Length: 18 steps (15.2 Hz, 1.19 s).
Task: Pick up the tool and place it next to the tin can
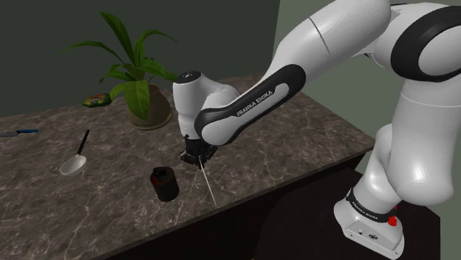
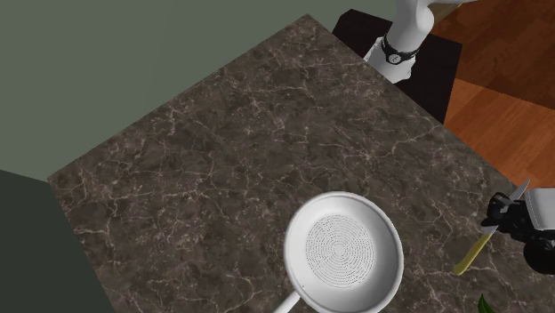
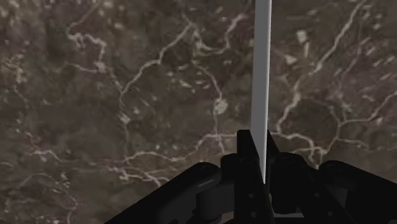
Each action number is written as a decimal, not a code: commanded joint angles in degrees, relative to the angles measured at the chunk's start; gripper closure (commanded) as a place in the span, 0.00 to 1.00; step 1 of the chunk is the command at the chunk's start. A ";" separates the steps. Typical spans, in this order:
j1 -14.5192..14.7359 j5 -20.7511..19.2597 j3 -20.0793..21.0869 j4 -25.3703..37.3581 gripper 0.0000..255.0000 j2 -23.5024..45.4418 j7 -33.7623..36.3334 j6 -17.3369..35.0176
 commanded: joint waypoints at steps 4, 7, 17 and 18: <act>0.02 -0.09 -0.02 -0.02 1.00 0.28 0.06 0.32; 0.02 -0.09 -0.02 -0.02 0.00 0.28 0.06 0.32; -0.14 0.99 0.29 2.91 0.00 -3.35 -0.66 -6.15; -0.14 1.00 0.29 2.90 0.00 -3.36 -0.66 -6.15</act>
